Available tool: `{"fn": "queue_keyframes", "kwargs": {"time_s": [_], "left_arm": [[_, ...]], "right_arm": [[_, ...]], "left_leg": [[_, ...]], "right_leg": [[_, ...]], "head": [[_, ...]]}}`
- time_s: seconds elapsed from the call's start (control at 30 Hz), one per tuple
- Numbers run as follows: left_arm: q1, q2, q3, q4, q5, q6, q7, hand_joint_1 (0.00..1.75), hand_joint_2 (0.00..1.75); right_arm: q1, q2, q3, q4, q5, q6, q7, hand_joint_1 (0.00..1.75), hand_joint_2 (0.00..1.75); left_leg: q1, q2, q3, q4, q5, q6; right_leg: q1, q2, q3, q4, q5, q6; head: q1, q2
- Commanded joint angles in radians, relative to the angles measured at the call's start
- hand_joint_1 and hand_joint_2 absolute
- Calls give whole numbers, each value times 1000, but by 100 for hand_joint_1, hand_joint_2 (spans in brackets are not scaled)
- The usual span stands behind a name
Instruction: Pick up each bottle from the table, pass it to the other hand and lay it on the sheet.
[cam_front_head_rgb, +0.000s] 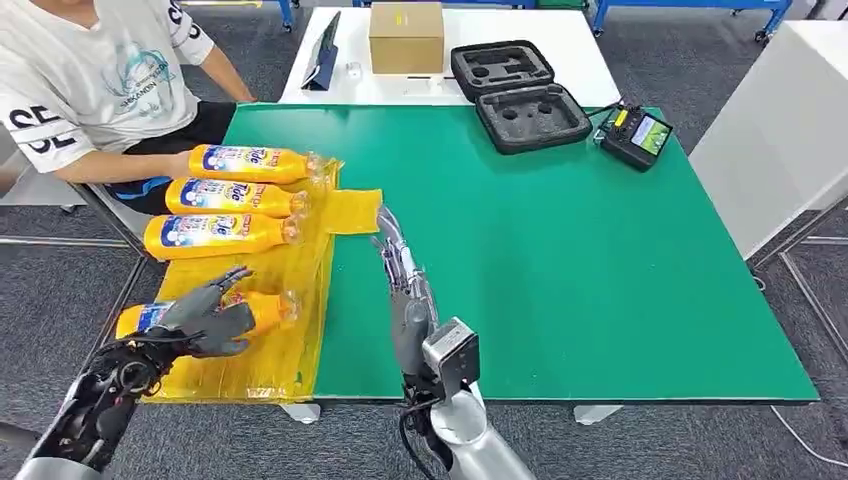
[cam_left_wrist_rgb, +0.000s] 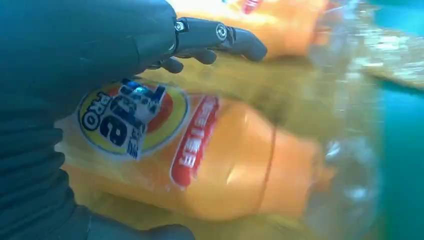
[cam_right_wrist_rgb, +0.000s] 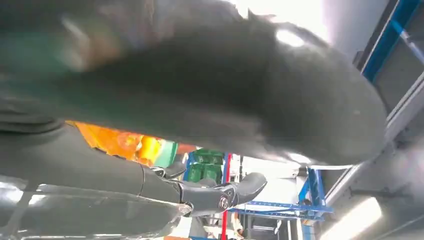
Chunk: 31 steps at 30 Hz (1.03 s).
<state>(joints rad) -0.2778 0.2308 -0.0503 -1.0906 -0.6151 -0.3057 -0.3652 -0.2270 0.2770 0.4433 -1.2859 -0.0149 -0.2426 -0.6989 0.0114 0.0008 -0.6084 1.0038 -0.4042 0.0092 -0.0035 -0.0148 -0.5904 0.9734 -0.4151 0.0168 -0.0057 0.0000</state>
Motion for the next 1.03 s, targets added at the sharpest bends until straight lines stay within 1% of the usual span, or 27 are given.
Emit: {"fn": "queue_keyframes", "kwargs": {"time_s": [0.03, 0.07, 0.1, 0.17, 0.23, 0.4, 0.43, 0.47, 0.5, 0.53, 0.57, 0.6, 0.63, 0.67, 0.7, 0.73, 0.77, 0.8, 0.87, 0.9, 0.93, 0.97, 1.0, 1.03], "left_arm": [[-14, -114, 100, 225, 428, -199, -27, 0, 0], [-15, -114, 94, 222, 435, -192, -22, 0, 0], [-20, -129, 114, 212, 449, -78, -24, 0, 0], [-33, -128, 101, 216, 451, -44, -21, 0, 0], [-49, -133, 109, 232, 462, 34, -19, 0, 0], [-52, -144, 142, 239, 505, 47, -33, 0, 0], [-52, -151, 160, 233, 514, 130, -70, 0, 0], [-55, -163, 186, 211, 496, 238, -120, 0, 0], [-69, -167, 198, 204, 480, 352, -160, 0, 0], [-71, -175, 216, 177, 444, 500, -227, 0, 0], [-74, -174, 216, 160, 403, 591, -272, 0, 0], [-66, -180, 227, 126, 423, 641, -290, 0, 175], [-38, -185, 234, 67, 444, 710, -333, 0, 175], [-2, -196, 248, -25, 479, 757, -333, 0, 175], [27, -202, 262, -68, 520, 756, -333, 0, 175], [47, -216, 287, -116, 564, 763, -333, 0, 175], [65, -216, 286, -135, 570, 761, -333, 0, 175], [65, -216, 286, -135, 570, 761, -333, 0, 175], [94, -231, 314, -183, 690, 712, -333, 0, 175], [109, -229, 315, -201, 742, 675, -324, 0, 0], [118, -232, 320, -216, 790, 646, -307, 0, 0], [125, -233, 320, -227, 813, 633, -305, 0, 0], [132, -232, 317, -236, 815, 632, -305, 0, 0], [132, -232, 317, -236, 815, 632, -305, 0, 0]], "right_arm": [[-42, -35, 34, 109, 36, -27, 8, 0, 0], [-40, -36, 35, 107, 36, -28, 8, 0, 0], [-31, -38, 35, 103, 41, -32, 9, 0, 0], [-24, -41, 36, 98, 42, -30, 9, 0, 0], [-24, -42, 39, 102, 42, -23, 16, 0, 0], [-28, -41, 42, 107, 45, -21, 19, 0, 0], [-30, -42, 44, 110, 46, -18, 22, 0, 0], [-28, -41, 45, 110, 47, -18, 23, 0, 0], [-24, -41, 47, 108, 47, -17, 23, 0, 0], [-22, -41, 51, 107, 46, -15, 23, 0, 0], [-22, -39, 52, 108, 48, -14, 23, 0, 0], [-21, -34, 56, 103, 48, -11, 23, 0, 0], [-24, -31, 64, 103, 48, -4, 24, 0, 0], [-29, -30, 74, 108, 54, -3, 25, 0, 0], [-34, -28, 81, 113, 60, -9, 23, 0, 0], [-35, -27, 86, 117, 62, -16, 19, 0, 0], [-37, -27, 87, 118, 62, -16, 18, 0, 0], [-37, -27, 87, 118, 62, -16, 18, 0, 0], [-33, -30, 87, 107, 61, -47, 1, 0, 0], [-31, -32, 84, 101, 49, -52, 1, 0, 0], [-29, -35, 81, 91, 43, -62, 1, 0, 0], [-25, -35, 74, 73, 42, -82, 1, 0, 0], [-27, -38, 74, 72, 40, -81, 1, 0, 0], [-27, -38, 74, 72, 40, -81, 1, 0, 0]], "left_leg": [[-2, 0, 4, -4, 1, 1], [-2, -2, 5, -2, 0, 1], [-2, -2, 5, -4, 1, 1], [-1, -3, 4, -3, 0, 2], [-1, -3, 4, -2, 0, 2], [-2, -3, 3, -2, 0, 1], [-1, -1, 3, -3, -1, 1], [-2, -2, 3, -2, -1, 1], [-1, -2, 3, -2, -1, 1], [-1, -2, 2, -1, -1, 1], [0, -3, 1, -1, -1, 1], [0, -2, 1, -1, -1, 1], [0, -1, 0, -1, -1, 1], [1, 0, 0, -1, -1, 1], [2, 3, -3, 0, -1, 1], [2, 3, -4, -1, -1, 1], [2, 5, -6, 0, 0, 1], [1, 6, -5, -1, -1, 1], [1, 6, -5, 0, -1, 0], [1, 6, -4, -1, -2, 0], [2, 6, -8, 0, -1, 0], [2, 7, -7, 0, -2, 0], [2, 6, -11, 0, 0, 0], [1, 6, -9, 0, -1, 0]], "right_leg": [[-2, 1, 3, -3, 0, 0], [-2, -2, 2, -2, -2, 0], [-2, -1, 2, -4, -1, 0], [-2, -2, 4, -3, -1, 1], [-2, -2, 5, -2, -1, 2], [-2, -2, 3, -2, -1, 2], [-1, 0, 3, -3, 0, 1], [-2, -2, 2, -2, -1, 1], [-1, -1, 2, -2, 0, 1], [-1, -2, 2, -1, -1, 1], [-1, -2, 1, -1, -1, 1], [0, -1, 0, -1, 0, 1], [0, -1, -1, -1, 0, 0], [1, 1, -2, -1, 0, 0], [2, 3, -5, 0, 1, -1], [2, 2, -6, -1, 2, -3], [2, 3, -9, -1, 2, -3], [2, 4, -7, -1, 1, -2], [2, 3, -6, -1, 1, -2], [2, 4, -6, -1, 0, -2], [2, 4, -9, -1, 2, -2], [2, 4, -9, -1, 1, -2], [2, 3, -13, -1, 2, -2], [1, 4, -11, -1, 1, -2]], "head": [[1, 0], [0, 0], [0, 0], [1, 0], [1, 0], [1, 0], [1, 0], [0, 0], [0, 0], [1, 0], [0, 0], [1, 0], [1, 0], [2, 0], [1, 0], [0, 0], [1, 0], [1, 0], [0, 0], [1, 0], [1, 0], [1, 0], [1, 0], [1, 0]]}}
